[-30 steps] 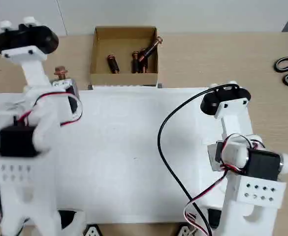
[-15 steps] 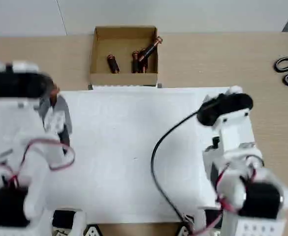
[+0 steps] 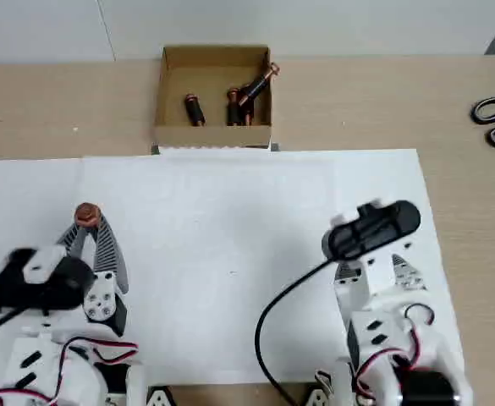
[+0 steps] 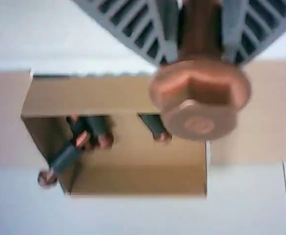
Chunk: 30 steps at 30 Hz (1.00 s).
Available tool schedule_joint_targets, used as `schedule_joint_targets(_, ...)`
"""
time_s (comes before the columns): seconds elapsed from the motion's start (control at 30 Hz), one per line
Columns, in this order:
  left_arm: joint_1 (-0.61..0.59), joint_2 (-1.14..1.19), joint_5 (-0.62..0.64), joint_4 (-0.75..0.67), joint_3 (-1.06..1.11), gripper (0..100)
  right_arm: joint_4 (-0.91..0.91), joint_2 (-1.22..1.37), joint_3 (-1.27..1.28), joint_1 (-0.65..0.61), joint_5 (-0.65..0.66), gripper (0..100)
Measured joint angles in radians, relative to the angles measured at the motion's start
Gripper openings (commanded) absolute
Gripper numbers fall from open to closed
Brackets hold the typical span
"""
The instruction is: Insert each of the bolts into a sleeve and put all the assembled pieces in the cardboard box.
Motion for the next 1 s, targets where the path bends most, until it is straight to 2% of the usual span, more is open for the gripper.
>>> schedule_joint_targets(0.13, -0.037, -0.011, 0.086, -0.032, 0.005, 1, -0.015, -0.129, 0.120, -0.071, 0.000, 0.2)
schedule_joint_targets(0.23, -0.041, -0.005, 0.101, -0.061, 0.068, 1, -0.055, -0.215, 0.227, -0.130, 0.000, 0.2)
schedule_joint_targets(0.4, -0.041, -0.008, 0.106, -0.133, 0.167, 1, -0.195, -0.215, 0.350, -0.146, -0.058, 0.2)
schedule_joint_targets(0.67, -0.041, -0.008, 0.161, -0.442, 0.437, 1, -0.480, -0.213, 0.563, -0.166, -0.092, 0.2)
schedule_joint_targets(0.83, -0.023, -0.008, 0.152, -0.674, 0.631, 1, -0.663, -0.213, 0.703, -0.256, -0.092, 0.2)
schedule_joint_targets(1.0, 0.051, -0.008, 0.135, -0.819, 0.726, 1, -0.844, -0.213, 0.770, -0.368, -0.101, 0.2)
